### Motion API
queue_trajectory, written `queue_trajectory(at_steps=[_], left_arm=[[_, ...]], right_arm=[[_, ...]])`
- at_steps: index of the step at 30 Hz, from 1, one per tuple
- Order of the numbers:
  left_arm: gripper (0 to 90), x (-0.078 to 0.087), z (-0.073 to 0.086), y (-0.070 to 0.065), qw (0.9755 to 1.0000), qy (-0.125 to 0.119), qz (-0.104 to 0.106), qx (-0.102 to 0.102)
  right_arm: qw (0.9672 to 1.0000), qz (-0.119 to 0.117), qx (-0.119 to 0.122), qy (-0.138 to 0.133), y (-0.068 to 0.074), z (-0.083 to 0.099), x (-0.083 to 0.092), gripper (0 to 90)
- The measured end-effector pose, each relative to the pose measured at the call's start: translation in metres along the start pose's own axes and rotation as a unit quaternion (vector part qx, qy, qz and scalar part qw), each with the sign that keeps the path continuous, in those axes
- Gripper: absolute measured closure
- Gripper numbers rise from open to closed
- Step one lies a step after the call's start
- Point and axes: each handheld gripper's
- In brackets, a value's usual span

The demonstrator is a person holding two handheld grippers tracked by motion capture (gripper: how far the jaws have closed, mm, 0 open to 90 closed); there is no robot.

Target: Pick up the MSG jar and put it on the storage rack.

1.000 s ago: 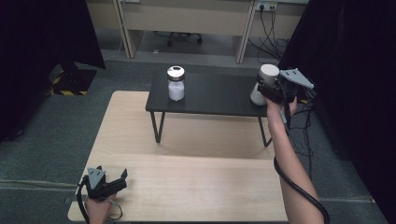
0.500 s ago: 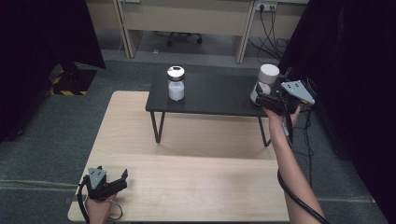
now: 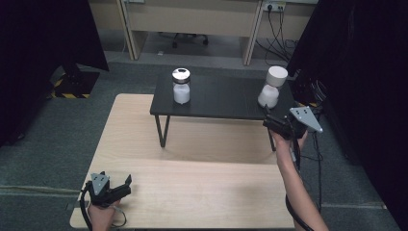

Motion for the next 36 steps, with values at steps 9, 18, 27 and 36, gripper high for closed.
queue_trajectory(at_steps=[9, 18, 27, 36], left_arm=[[0.0, 0.000, 0.000, -0.001, 1.0000, 0.001, -0.002, 0.000], [0.0, 0.000, -0.001, -0.001, 1.0000, 0.004, -0.003, 0.000], [0.0, -0.001, -0.002, -0.002, 1.0000, 0.007, -0.006, 0.001], [0.0, -0.001, -0.003, -0.003, 0.9999, 0.009, -0.008, 0.001]], right_arm=[[0.9997, 0.012, -0.016, -0.014, 0.009, 0.034, 0.027, 0.3], [0.9997, 0.015, -0.011, 0.015, 0.020, 0.075, 0.051, 0.3], [0.9979, 0.025, -0.021, 0.056, 0.020, 0.115, 0.068, 0.3], [0.9961, 0.035, -0.010, 0.081, 0.017, 0.134, 0.077, 0.3]])
Point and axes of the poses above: each handheld gripper's, and its own axes: x roughly backward along the jaws, z roughly out of its underside, y roughly to its left, and after that the axes turned 3 degrees about x, right-handed
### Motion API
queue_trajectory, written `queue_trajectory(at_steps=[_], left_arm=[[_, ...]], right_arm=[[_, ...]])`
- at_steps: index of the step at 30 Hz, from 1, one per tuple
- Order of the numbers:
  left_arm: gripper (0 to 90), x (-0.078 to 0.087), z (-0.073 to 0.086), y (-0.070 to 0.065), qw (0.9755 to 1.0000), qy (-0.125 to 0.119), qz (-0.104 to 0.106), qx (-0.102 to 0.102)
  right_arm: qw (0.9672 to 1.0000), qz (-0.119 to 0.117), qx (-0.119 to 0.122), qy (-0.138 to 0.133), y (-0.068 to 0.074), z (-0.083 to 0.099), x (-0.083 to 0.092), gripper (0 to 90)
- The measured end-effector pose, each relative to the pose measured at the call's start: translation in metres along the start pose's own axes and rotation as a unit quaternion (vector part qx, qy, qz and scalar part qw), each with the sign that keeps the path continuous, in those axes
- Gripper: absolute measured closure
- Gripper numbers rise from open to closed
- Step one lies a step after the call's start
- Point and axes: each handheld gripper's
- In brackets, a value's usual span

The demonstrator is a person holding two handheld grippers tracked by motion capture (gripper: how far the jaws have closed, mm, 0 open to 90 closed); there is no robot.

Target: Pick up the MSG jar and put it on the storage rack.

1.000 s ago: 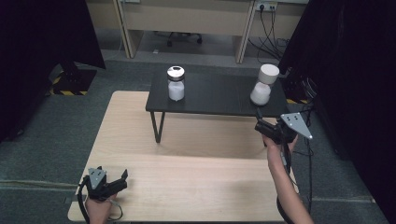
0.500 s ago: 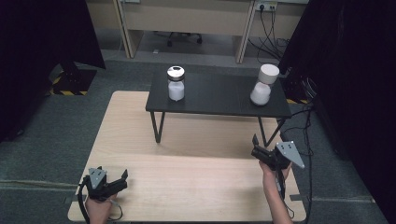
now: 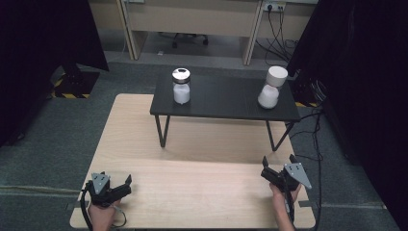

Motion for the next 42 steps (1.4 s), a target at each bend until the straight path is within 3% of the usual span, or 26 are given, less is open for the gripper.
queue_trajectory(at_steps=[16, 20, 25, 33, 42], left_arm=[[0.0, -0.001, -0.002, -0.002, 1.0000, 0.005, -0.004, 0.001], [0.0, -0.001, -0.003, -0.001, 1.0000, 0.007, -0.003, 0.001], [0.0, -0.002, -0.003, -0.002, 1.0000, 0.008, -0.003, 0.001], [0.0, -0.002, -0.003, -0.002, 1.0000, 0.008, -0.005, 0.000], [0.0, -0.001, -0.002, -0.003, 0.9999, 0.007, -0.008, 0.000]], right_arm=[[0.9996, 0.009, -0.020, 0.020, -0.003, 0.034, 0.013, 0.3], [0.9997, 0.014, -0.022, 0.003, -0.002, 0.040, 0.020, 0.3], [0.9999, 0.014, 0.002, 0.001, -0.002, 0.044, 0.026, 0.3], [0.9999, 0.000, -0.014, 0.002, -0.007, 0.046, 0.027, 0.3], [0.9999, -0.006, -0.008, -0.005, -0.007, 0.049, 0.029, 0.3]])
Point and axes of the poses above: each handheld gripper's, and its own axes: x roughly backward along the jaws, z roughly out of its underside, y roughly to its left, and after that the axes turned 3 degrees about x, right-handed
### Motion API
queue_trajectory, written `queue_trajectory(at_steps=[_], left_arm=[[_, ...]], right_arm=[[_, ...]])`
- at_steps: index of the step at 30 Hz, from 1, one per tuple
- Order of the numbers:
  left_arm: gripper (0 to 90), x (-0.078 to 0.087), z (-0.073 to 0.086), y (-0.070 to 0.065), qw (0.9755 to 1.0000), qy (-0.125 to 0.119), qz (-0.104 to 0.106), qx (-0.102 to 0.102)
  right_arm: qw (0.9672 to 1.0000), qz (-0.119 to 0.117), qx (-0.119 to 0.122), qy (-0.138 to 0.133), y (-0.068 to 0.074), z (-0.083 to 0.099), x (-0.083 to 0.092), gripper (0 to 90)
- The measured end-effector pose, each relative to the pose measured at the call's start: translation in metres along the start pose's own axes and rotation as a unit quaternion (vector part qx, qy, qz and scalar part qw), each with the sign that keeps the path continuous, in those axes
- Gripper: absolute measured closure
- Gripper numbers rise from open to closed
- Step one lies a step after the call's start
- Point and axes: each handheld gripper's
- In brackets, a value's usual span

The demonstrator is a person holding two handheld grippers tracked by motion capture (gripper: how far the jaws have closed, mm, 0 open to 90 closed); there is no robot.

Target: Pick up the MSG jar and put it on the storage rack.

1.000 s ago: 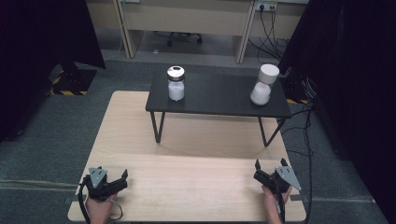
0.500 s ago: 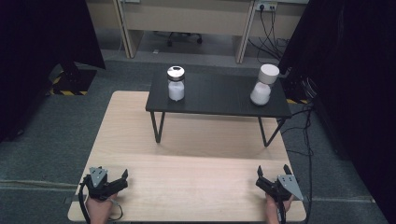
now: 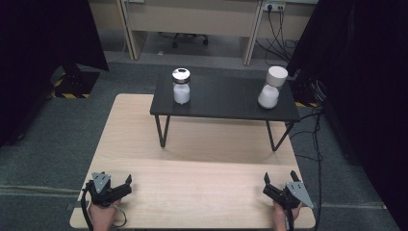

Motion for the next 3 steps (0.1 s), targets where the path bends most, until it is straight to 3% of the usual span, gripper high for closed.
queue_trajectory(at_steps=[3], left_arm=[[0.0, 0.0001, 0.0001, 0.0002, 1.0000, 0.000, 0.000, 0.002]], right_arm=[[1.0000, 0.002, -0.006, -0.004, 0.0001, 0.0015, 0.0010, 0.3]])
Point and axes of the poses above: each handheld gripper's, and its own axes: x roughly backward along the jaws, z roughly out of its underside, y roughly to its left, and after that the axes turned 3 degrees about x, right-handed
